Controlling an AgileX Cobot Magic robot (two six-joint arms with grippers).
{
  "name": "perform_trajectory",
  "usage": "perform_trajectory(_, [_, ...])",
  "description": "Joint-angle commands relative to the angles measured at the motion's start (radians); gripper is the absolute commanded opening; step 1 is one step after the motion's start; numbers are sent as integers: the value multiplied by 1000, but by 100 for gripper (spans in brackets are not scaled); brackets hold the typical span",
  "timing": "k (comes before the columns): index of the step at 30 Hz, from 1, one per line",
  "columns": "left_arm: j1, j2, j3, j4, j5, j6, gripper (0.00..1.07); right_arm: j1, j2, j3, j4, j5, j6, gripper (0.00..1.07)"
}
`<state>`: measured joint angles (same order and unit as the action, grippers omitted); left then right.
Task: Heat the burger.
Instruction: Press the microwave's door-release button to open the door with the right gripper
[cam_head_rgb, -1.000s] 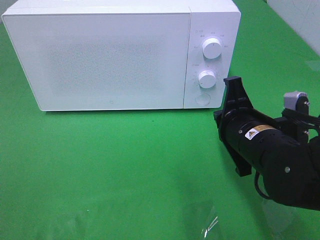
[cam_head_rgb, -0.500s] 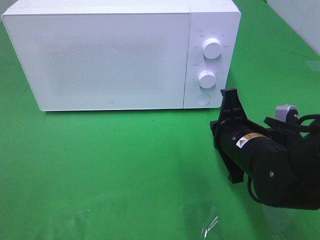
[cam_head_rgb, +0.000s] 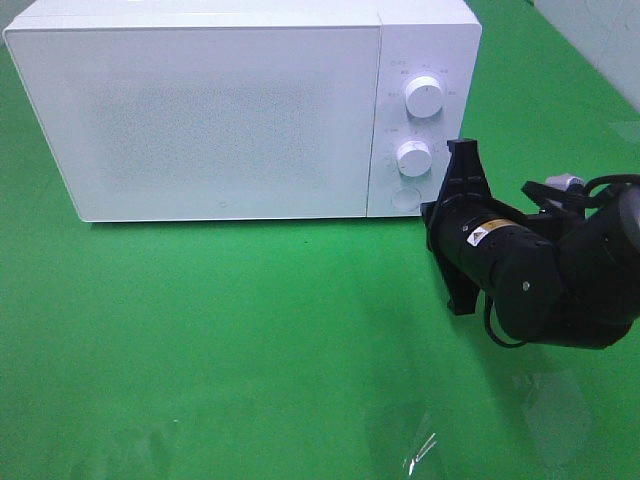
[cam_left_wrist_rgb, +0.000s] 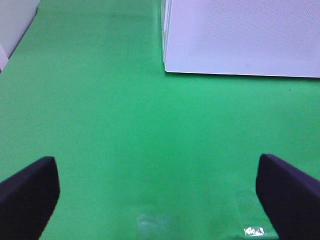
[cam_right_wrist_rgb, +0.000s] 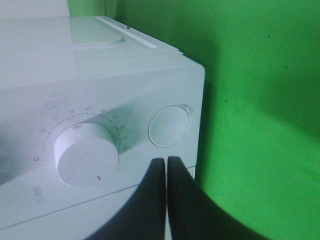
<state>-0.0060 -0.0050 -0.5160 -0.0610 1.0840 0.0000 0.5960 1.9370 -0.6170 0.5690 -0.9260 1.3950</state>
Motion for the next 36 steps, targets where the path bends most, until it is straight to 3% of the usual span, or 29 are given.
perform_trajectory(1, [2, -5, -1, -2, -13, 0, 101, -25, 24, -42, -33, 20, 9, 0])
perform_trajectory(17, [2, -5, -1, -2, -13, 0, 101, -56, 150, -176, -51, 26, 56, 0])
perform_trajectory(36, [2, -5, -1, -2, -13, 0, 101, -66, 228, -259, -40, 16, 68, 0])
